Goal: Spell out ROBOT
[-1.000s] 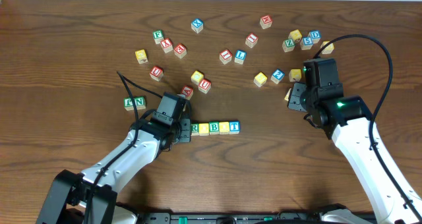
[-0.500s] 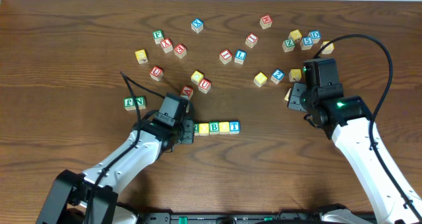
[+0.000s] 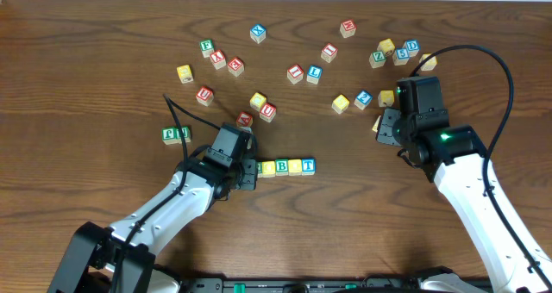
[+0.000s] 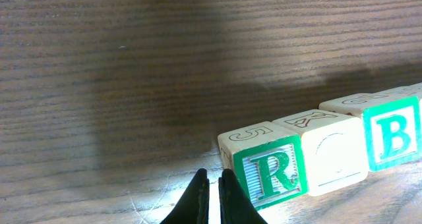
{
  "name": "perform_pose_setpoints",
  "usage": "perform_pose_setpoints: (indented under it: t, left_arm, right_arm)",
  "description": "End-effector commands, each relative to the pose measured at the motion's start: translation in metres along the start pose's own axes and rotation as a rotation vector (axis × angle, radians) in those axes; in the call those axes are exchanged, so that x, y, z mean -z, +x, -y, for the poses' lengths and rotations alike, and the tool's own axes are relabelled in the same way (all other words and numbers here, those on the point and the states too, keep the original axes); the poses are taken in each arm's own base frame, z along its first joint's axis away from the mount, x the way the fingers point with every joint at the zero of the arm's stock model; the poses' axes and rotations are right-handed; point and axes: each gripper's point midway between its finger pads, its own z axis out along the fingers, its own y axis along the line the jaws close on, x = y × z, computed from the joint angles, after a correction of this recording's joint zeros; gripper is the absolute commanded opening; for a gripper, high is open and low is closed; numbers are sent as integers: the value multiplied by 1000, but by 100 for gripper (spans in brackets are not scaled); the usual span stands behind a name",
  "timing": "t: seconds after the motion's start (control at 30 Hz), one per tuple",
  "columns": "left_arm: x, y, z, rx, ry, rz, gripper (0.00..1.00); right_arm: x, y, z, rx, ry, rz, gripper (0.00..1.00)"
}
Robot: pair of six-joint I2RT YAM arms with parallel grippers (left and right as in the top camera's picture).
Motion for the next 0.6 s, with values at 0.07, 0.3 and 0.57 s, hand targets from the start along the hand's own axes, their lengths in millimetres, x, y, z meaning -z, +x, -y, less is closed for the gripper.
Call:
perform_pose_setpoints:
  t: [0.07,0.3,0.57]
  left_arm:
    - [-4,6,-3,-7,-14,-15,8]
    - [-4,4,-5,-7,-27,-6,7]
    - [-3,3,-12,8,-64,3,7]
  right_arm:
    - [9,-12,0,-2,-4,39,41]
    - [9,-12,0,-2,-4,39,40]
    - [9,-11,1,-1,-3,36,40]
